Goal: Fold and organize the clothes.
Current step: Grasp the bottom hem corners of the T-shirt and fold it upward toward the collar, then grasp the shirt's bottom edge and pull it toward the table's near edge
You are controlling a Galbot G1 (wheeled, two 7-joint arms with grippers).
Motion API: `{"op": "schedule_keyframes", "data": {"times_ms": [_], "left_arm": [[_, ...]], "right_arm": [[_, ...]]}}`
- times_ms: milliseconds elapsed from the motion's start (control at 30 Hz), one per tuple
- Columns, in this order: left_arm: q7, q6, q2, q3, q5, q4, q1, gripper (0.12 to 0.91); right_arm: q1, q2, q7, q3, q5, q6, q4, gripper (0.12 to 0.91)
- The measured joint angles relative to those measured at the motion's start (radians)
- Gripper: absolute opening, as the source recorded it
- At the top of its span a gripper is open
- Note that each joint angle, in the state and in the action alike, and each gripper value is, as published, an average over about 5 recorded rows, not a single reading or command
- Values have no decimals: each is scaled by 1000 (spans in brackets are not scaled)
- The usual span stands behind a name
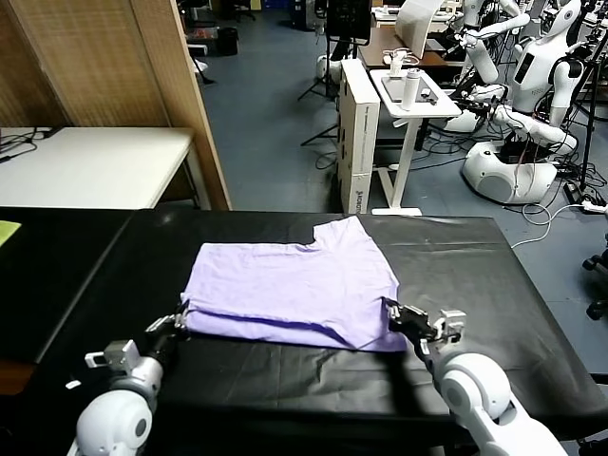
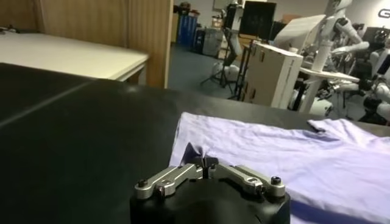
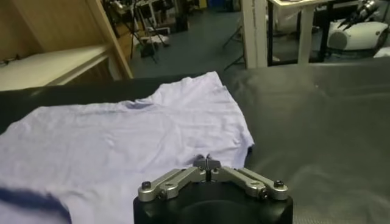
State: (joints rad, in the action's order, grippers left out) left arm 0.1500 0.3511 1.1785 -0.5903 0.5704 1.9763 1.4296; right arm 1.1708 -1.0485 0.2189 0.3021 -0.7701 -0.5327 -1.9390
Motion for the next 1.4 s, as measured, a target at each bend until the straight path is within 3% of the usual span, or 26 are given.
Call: {"op": "schedule_keyframes", "data": {"times_ms": [100,367,467,733,1000,1267,1400], "left_arm": [[1,1,0,0,-3,-2,-5,241],[2,0,0,-2,-13,-1,-8,735],[2,-1,0,-6,-13,-1,-6,867],[-2,-8,4,-17,-25,7,26,907],[-9,-17,6,-30,-29,6,66,907],[-17,-27,8,-36,-29,-2,89,888],[-20,-32,8,-36,-29,-7,93,756]], "right_arm": [[9,3,-18,10,9,7,-12,313],[80,28,-61,72,93,26,-80,804],[131,41,-74,102,125,30,-119,890],[314,62,-103,173,176,40,-216,907],[389,66,-112,168,200,40,-232,902],[375,63,-111,136,214,38,-218,715],[364,58,-110,120,223,38,-207,623]]}}
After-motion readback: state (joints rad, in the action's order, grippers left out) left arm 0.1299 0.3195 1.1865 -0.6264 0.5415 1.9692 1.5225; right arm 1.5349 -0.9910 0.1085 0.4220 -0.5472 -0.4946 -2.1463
